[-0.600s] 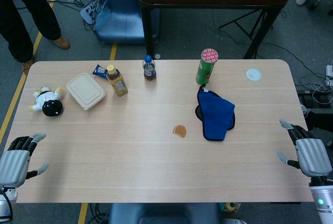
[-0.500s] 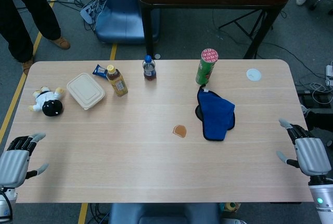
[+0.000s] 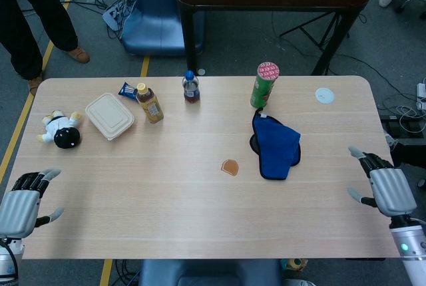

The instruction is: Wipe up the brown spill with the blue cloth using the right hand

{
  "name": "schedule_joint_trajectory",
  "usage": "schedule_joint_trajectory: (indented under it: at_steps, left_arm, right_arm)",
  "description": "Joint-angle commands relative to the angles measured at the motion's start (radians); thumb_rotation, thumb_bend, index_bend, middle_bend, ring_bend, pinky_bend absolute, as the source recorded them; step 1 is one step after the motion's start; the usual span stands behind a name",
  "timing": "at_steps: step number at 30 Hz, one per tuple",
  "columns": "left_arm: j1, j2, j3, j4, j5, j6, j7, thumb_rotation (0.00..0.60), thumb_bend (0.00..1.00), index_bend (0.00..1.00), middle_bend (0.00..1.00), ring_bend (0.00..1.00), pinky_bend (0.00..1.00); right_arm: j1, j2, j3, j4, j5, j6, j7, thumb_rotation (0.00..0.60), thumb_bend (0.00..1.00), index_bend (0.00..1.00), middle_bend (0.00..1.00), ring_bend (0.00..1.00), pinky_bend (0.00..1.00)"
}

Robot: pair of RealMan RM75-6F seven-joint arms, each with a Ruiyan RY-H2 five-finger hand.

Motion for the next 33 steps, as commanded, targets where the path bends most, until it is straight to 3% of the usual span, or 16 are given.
schedule_joint_trajectory:
  at_steps: [1,9,14,17,25,33]
  left_arm:
    - [-0.001,-0.004,-0.001,0.005,0.002,0.002,-0.005,0.600,0.13,0.21,0.22,0.21,0.16]
    - [0.003,-0.012,0.002,0.026,-0.007,-0.001,-0.023,0.600,0.13,0.21,0.22,0.21,0.16]
    - [0.007,-0.014,0.002,0.035,-0.012,0.002,-0.032,0.600,0.13,0.21,0.22,0.21,0.16]
    - [0.008,-0.014,0.003,0.038,-0.013,0.002,-0.038,0.600,0.13,0.21,0.22,0.21,0.16]
    - [0.020,-0.013,0.006,0.045,-0.019,0.011,-0.054,0.600,0.13,0.21,0.22,0.21,0.16]
    - [0.027,-0.011,0.008,0.044,-0.030,0.007,-0.051,0.600,0.13,0.21,0.22,0.21,0.16]
  right_arm:
    - [0.049,0.004,0.032,-0.012,0.036,-0.054,-0.044,0.600,0.18,0.09,0.28,0.24,0.33]
    - [0.196,-0.031,0.086,0.017,0.117,-0.246,-0.102,0.600,0.21,0.09,0.31,0.25,0.33]
    - [0.287,-0.074,0.108,0.071,0.181,-0.372,-0.128,0.600,0.21,0.09,0.26,0.22,0.33]
    - [0.342,-0.111,0.122,0.121,0.231,-0.440,-0.157,0.600,0.21,0.09,0.20,0.15,0.32]
    - [0.479,-0.255,0.133,0.330,0.341,-0.610,-0.195,0.600,0.21,0.09,0.17,0.10,0.29]
    - [0.568,-0.393,0.122,0.538,0.385,-0.706,-0.197,0.600,0.21,0.09,0.17,0.10,0.29]
